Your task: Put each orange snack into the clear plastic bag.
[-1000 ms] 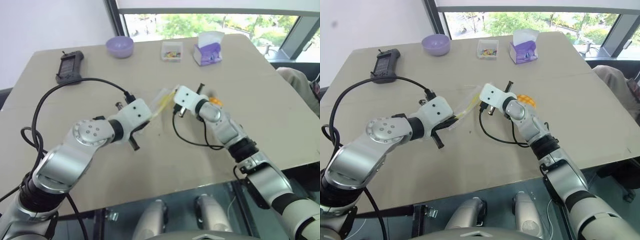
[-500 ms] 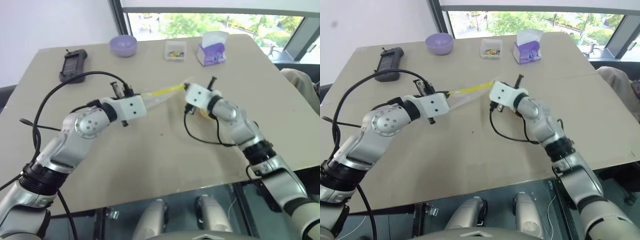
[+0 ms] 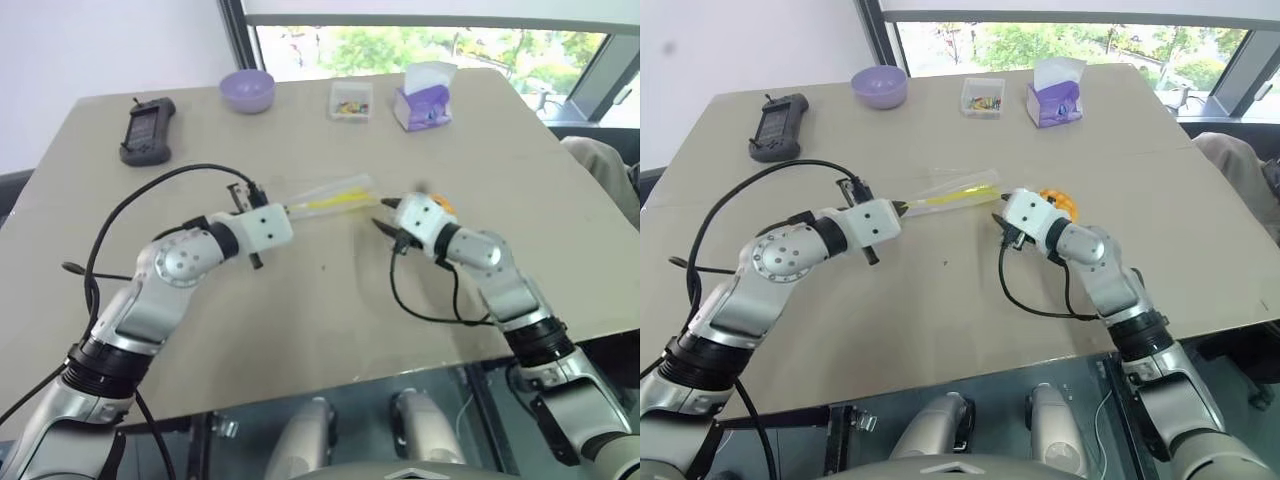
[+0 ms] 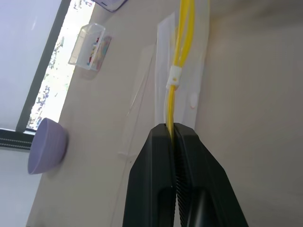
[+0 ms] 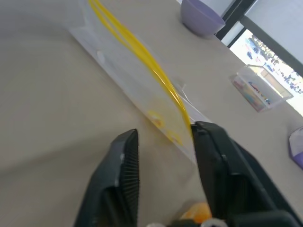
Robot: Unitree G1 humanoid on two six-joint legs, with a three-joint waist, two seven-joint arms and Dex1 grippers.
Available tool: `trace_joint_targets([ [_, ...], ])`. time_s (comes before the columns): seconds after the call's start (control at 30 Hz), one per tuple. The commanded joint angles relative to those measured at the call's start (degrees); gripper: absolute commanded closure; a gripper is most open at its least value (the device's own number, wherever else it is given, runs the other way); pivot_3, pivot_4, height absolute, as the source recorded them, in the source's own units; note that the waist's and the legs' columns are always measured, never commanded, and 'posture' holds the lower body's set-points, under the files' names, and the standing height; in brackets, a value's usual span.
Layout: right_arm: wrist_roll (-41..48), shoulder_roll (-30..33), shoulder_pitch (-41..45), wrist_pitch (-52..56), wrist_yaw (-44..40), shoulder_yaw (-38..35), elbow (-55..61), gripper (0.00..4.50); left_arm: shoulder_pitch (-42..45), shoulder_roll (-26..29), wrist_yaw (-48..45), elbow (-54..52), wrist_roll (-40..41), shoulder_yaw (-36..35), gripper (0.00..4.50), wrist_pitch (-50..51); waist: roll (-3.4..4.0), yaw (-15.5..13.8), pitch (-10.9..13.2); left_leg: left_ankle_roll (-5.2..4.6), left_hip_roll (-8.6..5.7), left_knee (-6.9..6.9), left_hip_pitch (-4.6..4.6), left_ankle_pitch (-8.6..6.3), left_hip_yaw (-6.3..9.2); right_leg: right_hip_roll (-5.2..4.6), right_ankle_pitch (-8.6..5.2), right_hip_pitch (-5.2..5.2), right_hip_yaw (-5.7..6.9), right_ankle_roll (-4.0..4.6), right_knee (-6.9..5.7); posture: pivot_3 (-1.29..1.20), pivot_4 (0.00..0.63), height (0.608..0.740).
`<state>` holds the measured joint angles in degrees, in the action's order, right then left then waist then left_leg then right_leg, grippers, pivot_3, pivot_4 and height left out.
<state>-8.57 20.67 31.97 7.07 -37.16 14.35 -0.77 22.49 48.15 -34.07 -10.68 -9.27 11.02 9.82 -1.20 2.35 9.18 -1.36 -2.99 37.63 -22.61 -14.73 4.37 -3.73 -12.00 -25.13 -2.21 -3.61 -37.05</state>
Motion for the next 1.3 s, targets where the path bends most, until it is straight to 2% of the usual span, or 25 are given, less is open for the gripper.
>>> trace_joint_targets([
  [0.03,1.79,-0.96,2.25,-0.06,-0.58,-0.32,5.14,4.43,1.05,-0.65,-0.91,-2.43,0.08,-2.24,4.5,-0.01,0.0,0.09,0.0,0.0,0.01,0.0,0.0,0.0,0.0,0.0,0.0,0.0,0.0,0.0,0.0,0.0,0.15,0.74],
  [0.23,-2.64,-2.22,6.8,-4.0,0.48,3.78,0.41,4.47,0.14,-1.49,-1.48,-3.25,-0.57,-2.83,4.5,0.13,0.0,0.04,0.0,0.01,0.03,0.02,0.01,0.0,0.01,0.02,0.0,-0.02,0.02,0.0,-0.06,0.0,0.15,0.74],
  [0.27,-3.21,-2.33,7.76,-4.99,0.61,4.21,-0.75,3.94,-0.08,-1.52,-1.51,-3.42,-0.63,-2.91,4.5,0.15,0.0,0.02,0.0,0.01,0.02,0.05,0.0,0.0,0.0,0.02,0.0,-0.02,0.01,0.0,-0.06,0.0,0.15,0.74],
  [0.33,-5.15,-2.27,9.39,-7.58,1.84,5.13,-2.9,3.21,-0.36,-1.65,-1.57,-3.67,-0.74,-3.09,4.5,0.19,0.0,0.02,0.0,0.01,0.01,0.07,0.0,0.01,0.0,0.01,0.0,-0.01,0.01,0.0,-0.05,0.0,0.15,0.74],
  [0.37,-6.0,-2.22,9.9,-8.66,2.48,5.43,-3.7,2.61,-0.43,-1.74,-1.59,-3.74,-0.8,-3.17,4.5,0.22,0.0,0.02,0.0,0.01,0.01,0.07,0.0,0.01,0.0,0.01,0.0,-0.01,0.01,0.0,-0.05,0.0,0.15,0.74],
  [0.4,-6.42,-2.19,10.39,-9.39,2.4,5.76,-4.56,2.32,-0.54,-1.74,-1.63,-3.8,-0.88,-3.28,4.5,0.13,0.0,0.0,0.0,0.02,0.01,0.07,0.0,0.01,0.0,0.01,0.0,-0.02,0.01,0.0,-0.05,0.0,0.15,0.74],
  [0.73,-7.2,-3.11,14.46,-13.66,1.26,6.64,-11.13,2.32,-1.92,-1.8,-1.07,-4.12,-3.44,-3.52,4.5,-2.63,0.0,0.08,0.0,0.02,0.02,0.07,-0.01,0.01,0.0,0.02,0.0,-0.03,0.0,0.01,-0.05,0.0,0.15,0.74],
  [1.3,-10.13,-3.21,15.55,-18.06,0.7,8.85,-16.41,2.32,-3.17,-3.21,-1.12,-4.87,-4.5,-4.43,4.5,-3.14,0.0,0.07,0.0,0.02,0.01,0.07,-0.01,0.01,0.0,0.01,0.0,-0.03,0.0,0.0,-0.06,0.0,0.15,0.74],
])
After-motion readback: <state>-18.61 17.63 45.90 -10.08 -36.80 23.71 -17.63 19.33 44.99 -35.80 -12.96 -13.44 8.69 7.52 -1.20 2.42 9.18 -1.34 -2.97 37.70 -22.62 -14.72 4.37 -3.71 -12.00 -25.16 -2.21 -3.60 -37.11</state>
